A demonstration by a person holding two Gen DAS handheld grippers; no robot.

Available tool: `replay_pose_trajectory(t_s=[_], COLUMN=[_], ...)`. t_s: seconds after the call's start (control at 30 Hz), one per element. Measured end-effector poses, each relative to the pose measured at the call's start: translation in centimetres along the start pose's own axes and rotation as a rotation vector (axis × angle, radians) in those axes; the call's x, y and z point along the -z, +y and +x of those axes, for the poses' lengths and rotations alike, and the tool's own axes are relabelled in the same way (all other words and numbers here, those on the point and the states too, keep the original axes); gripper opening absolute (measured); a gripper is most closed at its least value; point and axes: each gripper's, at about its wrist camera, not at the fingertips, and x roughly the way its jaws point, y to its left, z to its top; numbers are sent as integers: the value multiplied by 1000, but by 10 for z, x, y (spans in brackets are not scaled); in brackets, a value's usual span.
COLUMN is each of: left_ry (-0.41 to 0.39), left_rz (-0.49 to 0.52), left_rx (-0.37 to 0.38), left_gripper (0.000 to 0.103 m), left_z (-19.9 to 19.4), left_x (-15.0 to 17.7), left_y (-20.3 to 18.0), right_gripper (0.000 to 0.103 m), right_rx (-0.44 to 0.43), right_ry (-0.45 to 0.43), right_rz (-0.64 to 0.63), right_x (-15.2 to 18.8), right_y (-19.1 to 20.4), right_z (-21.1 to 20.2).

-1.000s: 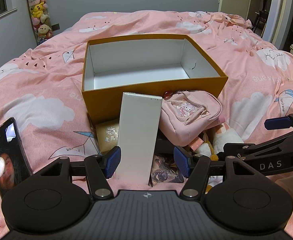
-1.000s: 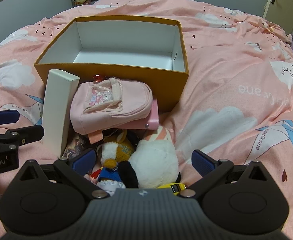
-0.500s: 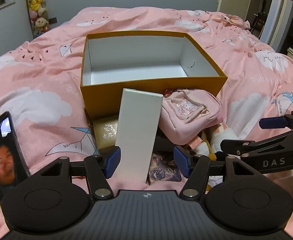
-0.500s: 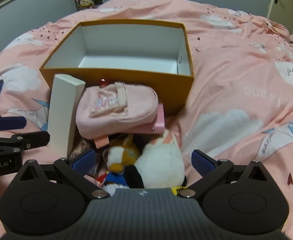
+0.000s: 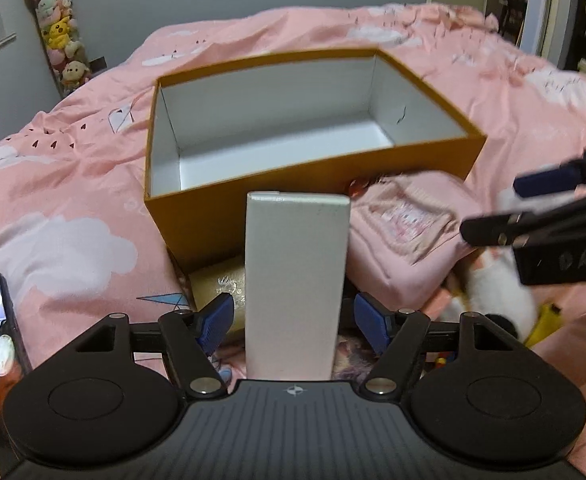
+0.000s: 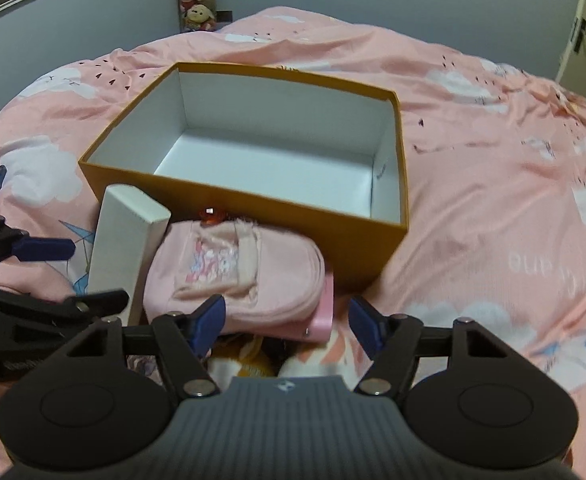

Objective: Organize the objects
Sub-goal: 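Grasp the white rectangular box with the left gripper while right reaches toward gold box, then lift the white box with the left gripper while right grasps the gold square box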

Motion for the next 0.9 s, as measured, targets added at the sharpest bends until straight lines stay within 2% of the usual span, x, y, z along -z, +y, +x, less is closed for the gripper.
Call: replay_pose_trajectory(t_s=[0.23, 0.43, 0.47, 0.6, 0.73, 0.83, 0.9], left_ry=[32, 39, 37, 24, 21, 20, 4], left_rz=[44, 46, 45, 6, -60, -130, -164], left_rx=[-54, -47, -44, -35, -18, 1, -15], left_gripper=[80, 73, 69, 68, 68, 68, 68], left_z=[18, 25, 25, 19, 6, -9, -18], left_x=[0, -2, -2, -2, -2, -4, -7], left_y=[-8, -9, -9, -2, 11, 26, 36], right_gripper=[66, 66, 66, 66, 62, 60, 56], right_rx=[-46, -69, -71, -75, -62, -112, -163], right_ry=[7, 8, 8, 4, -39, -52, -48], right_rz=[8, -1, -4, -10, -56, -77, -84], right_x=[-9, -12, -12, -14, -21, -29, -36], right_y=[-4, -4, -3, -3, 3, 9, 16], right_z=[19, 25, 26, 24, 14, 9, 9])
